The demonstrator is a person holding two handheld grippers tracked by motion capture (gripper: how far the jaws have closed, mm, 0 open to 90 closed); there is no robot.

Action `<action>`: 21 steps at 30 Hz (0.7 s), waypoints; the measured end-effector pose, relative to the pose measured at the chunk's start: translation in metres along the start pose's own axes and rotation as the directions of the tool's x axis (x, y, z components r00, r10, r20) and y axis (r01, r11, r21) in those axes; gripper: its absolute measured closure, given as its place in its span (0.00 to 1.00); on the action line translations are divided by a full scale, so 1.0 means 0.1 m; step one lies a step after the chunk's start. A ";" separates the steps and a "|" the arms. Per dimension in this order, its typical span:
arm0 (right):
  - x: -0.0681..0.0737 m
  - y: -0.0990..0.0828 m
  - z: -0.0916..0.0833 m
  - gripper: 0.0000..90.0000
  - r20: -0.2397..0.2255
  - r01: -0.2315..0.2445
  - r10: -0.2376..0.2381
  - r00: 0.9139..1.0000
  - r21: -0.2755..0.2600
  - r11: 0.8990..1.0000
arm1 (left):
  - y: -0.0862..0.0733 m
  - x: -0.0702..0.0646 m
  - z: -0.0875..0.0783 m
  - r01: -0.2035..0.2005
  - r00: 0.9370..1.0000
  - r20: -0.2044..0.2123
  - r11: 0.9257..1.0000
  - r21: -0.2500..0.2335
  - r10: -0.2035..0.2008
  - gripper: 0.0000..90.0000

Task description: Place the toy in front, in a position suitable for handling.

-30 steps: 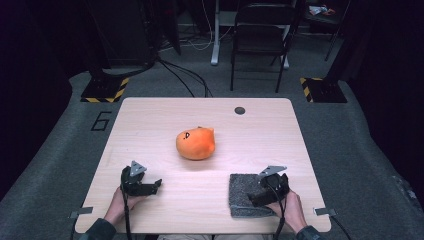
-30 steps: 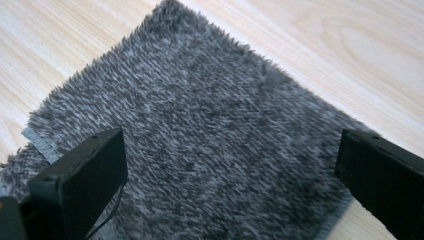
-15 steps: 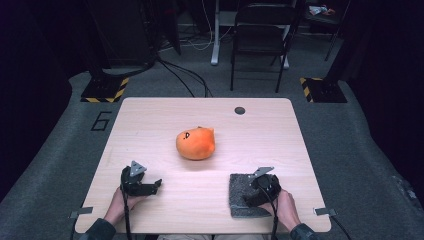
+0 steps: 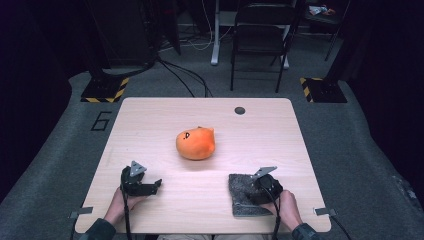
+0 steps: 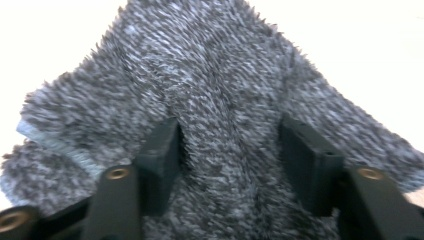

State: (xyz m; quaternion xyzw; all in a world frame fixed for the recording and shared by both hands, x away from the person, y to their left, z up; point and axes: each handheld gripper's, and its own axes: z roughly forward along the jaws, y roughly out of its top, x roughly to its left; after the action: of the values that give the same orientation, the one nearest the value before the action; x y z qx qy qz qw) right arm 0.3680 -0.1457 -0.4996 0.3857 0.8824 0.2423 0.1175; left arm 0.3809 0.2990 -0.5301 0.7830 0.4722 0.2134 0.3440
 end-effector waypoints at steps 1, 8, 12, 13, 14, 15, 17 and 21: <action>0.00 0.00 -0.01 0.55 0.004 -0.003 0.003 1.000 -0.001 1.000 | 0.00 0.00 0.00 0.000 1.000 0.000 1.000 0.000 0.000 0.14; -0.01 -0.01 -0.03 0.79 0.027 -0.006 0.006 1.000 -0.010 1.000 | 0.00 0.00 0.00 0.000 1.000 0.000 1.000 0.000 0.000 0.14; 0.00 0.00 -0.05 0.82 0.022 -0.012 0.012 1.000 -0.013 1.000 | 0.00 0.00 0.00 0.000 1.000 0.000 1.000 0.000 0.000 0.14; -0.01 0.00 -0.06 0.82 0.012 -0.013 0.013 1.000 -0.012 1.000 | 0.00 0.00 0.00 0.000 1.000 0.000 1.000 0.000 0.000 0.14; -0.01 0.00 -0.07 0.82 0.015 -0.014 0.014 1.000 -0.013 1.000 | 0.00 0.00 0.00 0.000 1.000 0.000 1.000 0.000 0.000 0.14; -0.01 0.00 -0.08 0.82 0.024 -0.012 0.013 1.000 -0.022 1.000 | 0.00 0.00 0.00 0.000 1.000 0.000 1.000 0.000 0.000 0.14; -0.01 0.01 -0.10 0.82 0.024 -0.013 0.013 1.000 -0.029 0.999 | 0.00 0.00 0.00 0.000 1.000 0.000 1.000 0.000 0.000 0.14; -0.03 0.03 -0.18 0.82 0.028 -0.022 0.023 0.999 -0.058 0.998 | 0.00 0.00 0.00 0.000 1.000 0.000 1.000 0.000 0.000 0.14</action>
State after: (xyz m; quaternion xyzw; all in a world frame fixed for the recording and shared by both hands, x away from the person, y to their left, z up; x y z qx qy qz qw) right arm 0.3652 -0.1525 -0.4824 0.3954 0.8689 0.2636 0.1384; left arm 0.3809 0.2990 -0.5301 0.7830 0.4723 0.2133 0.3439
